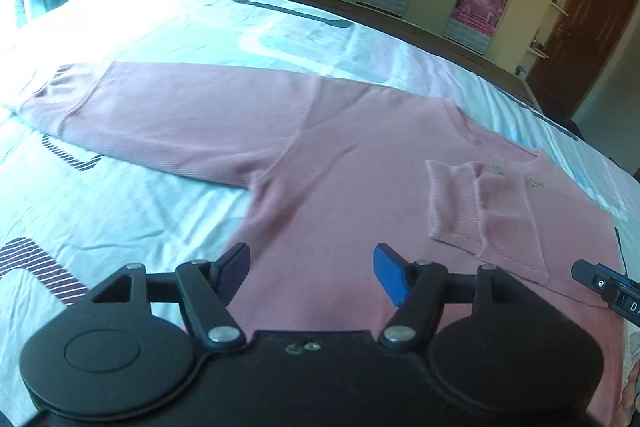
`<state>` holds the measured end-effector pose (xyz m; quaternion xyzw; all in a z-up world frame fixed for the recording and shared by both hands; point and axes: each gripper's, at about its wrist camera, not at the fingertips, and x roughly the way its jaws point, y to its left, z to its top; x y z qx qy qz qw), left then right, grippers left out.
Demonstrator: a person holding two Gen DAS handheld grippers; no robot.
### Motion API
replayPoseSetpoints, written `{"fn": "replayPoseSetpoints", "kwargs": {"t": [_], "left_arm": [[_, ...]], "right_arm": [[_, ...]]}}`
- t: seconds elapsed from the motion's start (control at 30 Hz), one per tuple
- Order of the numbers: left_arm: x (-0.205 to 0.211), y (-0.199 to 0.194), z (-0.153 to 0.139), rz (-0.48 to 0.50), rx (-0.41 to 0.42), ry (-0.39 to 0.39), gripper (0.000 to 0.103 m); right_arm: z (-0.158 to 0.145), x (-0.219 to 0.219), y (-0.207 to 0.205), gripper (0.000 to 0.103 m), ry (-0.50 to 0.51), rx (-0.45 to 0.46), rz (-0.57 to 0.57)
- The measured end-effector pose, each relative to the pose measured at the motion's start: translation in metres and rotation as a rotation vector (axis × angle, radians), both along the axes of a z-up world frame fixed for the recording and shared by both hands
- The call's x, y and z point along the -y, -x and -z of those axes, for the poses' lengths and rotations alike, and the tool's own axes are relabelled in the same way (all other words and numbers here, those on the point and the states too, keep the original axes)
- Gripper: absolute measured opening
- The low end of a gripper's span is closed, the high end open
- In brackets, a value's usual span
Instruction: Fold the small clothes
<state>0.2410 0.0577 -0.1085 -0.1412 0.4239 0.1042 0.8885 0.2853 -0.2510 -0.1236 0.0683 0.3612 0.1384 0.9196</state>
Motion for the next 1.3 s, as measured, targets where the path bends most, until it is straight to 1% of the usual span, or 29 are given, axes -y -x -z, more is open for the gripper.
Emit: {"fn": "replayPoseSetpoints", "kwargs": {"t": [0.13,0.23,0.3,0.47,0.57,0.73,0.8,0.87,0.93,1.0,1.03,1.07,1.1,1.17,1.23,1.3], "left_arm": [[-0.05,0.01,0.006,-0.075,0.005,0.016,0.067],[-0.086,0.012,0.012,-0.126,-0.001,0.048,0.066],[-0.109,0.013,0.015,-0.153,0.008,0.066,0.066],[-0.162,0.004,0.022,-0.196,0.007,0.081,0.066],[-0.198,0.0,0.024,-0.245,0.028,0.099,0.066],[-0.26,-0.006,0.034,-0.354,0.058,0.187,0.066],[-0.281,-0.009,0.041,-0.394,0.074,0.22,0.062],[-0.298,-0.011,0.047,-0.421,0.108,0.274,0.06],[-0.311,-0.014,0.051,-0.438,0.145,0.308,0.058],[-0.319,-0.02,0.053,-0.451,0.171,0.324,0.053],[-0.322,-0.023,0.055,-0.457,0.184,0.33,0.048],[-0.326,-0.025,0.056,-0.461,0.192,0.334,0.038],[-0.331,-0.029,0.059,-0.469,0.195,0.338,0.024],[-0.339,-0.032,0.065,-0.501,0.199,0.354,0.011],[-0.345,-0.034,0.069,-0.506,0.209,0.373,0.007],[-0.34,-0.037,0.064,-0.478,0.208,0.337,0.004]], "right_arm": [[-0.001,-0.038,-0.002,0.059,0.003,0.005,-0.029],[-0.001,-0.065,-0.007,0.059,0.015,-0.004,-0.037],[-0.002,-0.083,-0.011,0.059,0.017,-0.01,-0.048],[-0.005,-0.136,-0.02,0.059,0.023,-0.002,-0.074],[-0.002,-0.162,-0.028,0.059,0.018,-0.014,-0.082],[0.007,-0.189,-0.034,0.059,0.031,-0.044,-0.08],[0.011,-0.196,-0.037,0.059,0.043,-0.053,-0.073],[0.014,-0.199,-0.039,0.059,0.052,-0.062,-0.067],[0.016,-0.202,-0.042,0.059,0.059,-0.067,-0.058],[0.016,-0.205,-0.043,0.059,0.07,-0.069,-0.048],[0.018,-0.206,-0.045,0.059,0.076,-0.071,-0.043],[0.019,-0.207,-0.046,0.059,0.081,-0.074,-0.035],[0.02,-0.208,-0.048,0.059,0.085,-0.078,-0.028],[0.023,-0.21,-0.049,0.059,0.096,-0.082,-0.016],[0.024,-0.213,-0.051,0.059,0.106,-0.083,-0.007],[0.026,-0.217,-0.054,0.059,0.116,-0.086,-0.002]]}}
